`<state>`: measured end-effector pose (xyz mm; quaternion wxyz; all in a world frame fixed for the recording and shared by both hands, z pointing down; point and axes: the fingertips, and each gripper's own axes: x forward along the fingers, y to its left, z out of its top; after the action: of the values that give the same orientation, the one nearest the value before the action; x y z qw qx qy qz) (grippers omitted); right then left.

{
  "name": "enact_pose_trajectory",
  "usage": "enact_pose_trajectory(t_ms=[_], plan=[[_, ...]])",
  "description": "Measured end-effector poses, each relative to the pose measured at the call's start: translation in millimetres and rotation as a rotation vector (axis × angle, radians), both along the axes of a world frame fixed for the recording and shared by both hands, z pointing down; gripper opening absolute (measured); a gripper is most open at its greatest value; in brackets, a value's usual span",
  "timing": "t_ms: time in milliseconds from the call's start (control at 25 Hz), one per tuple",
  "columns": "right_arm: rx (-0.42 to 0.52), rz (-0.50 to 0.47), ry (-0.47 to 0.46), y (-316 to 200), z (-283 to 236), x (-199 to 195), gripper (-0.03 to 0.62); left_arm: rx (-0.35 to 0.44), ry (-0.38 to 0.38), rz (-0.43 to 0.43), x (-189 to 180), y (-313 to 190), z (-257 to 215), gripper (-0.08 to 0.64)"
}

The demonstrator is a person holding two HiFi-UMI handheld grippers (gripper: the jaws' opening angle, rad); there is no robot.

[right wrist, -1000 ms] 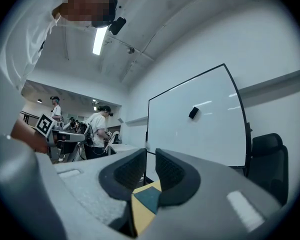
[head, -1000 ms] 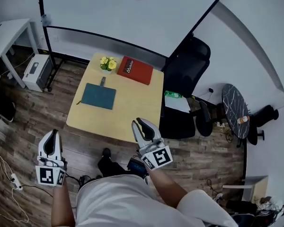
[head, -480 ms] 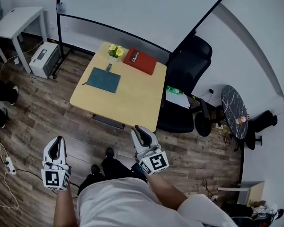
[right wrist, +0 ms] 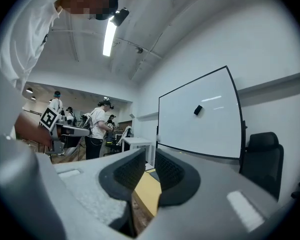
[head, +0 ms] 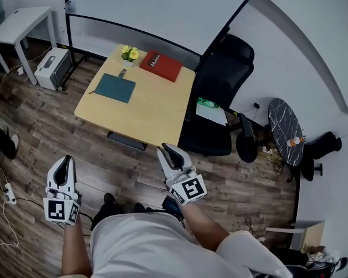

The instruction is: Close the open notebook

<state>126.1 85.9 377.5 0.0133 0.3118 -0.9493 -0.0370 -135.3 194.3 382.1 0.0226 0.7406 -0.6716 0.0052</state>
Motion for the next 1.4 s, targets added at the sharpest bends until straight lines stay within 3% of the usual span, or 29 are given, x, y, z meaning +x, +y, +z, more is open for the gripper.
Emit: enact_pose_trajectory(t_ms=[240, 440, 840, 1120, 1400], plan=[[-0.036, 0.017, -0.014, 8.3, 6.3, 78.7, 0.061, -0.012, 0.001, 0.025, 74.6, 2.0, 1.4, 0.028], [-0.085, 0.004, -0.041, 21.2, 24.1, 110.4, 0.061, -0.035, 0.013, 0.014, 106.3, 15.3, 6.4, 0.028], [-0.065, -0.010, -0.038, 44.9, 36.6, 143.0, 0.061, -0.058, 0.020, -0.069, 139.9, 47.6, 20.5, 0.028], [-0.069, -0.044, -0.051, 48.8, 35.9, 150.8, 0.061, -0.090, 0.035, -0.045, 157.0, 54.7, 26.9, 0.028], [-0.096, -0.004, -0.056, 51.4, 48.0, 168.3, 0.061, -0.096, 0.053, -0.052, 169.8, 63.9, 35.8, 0.028]])
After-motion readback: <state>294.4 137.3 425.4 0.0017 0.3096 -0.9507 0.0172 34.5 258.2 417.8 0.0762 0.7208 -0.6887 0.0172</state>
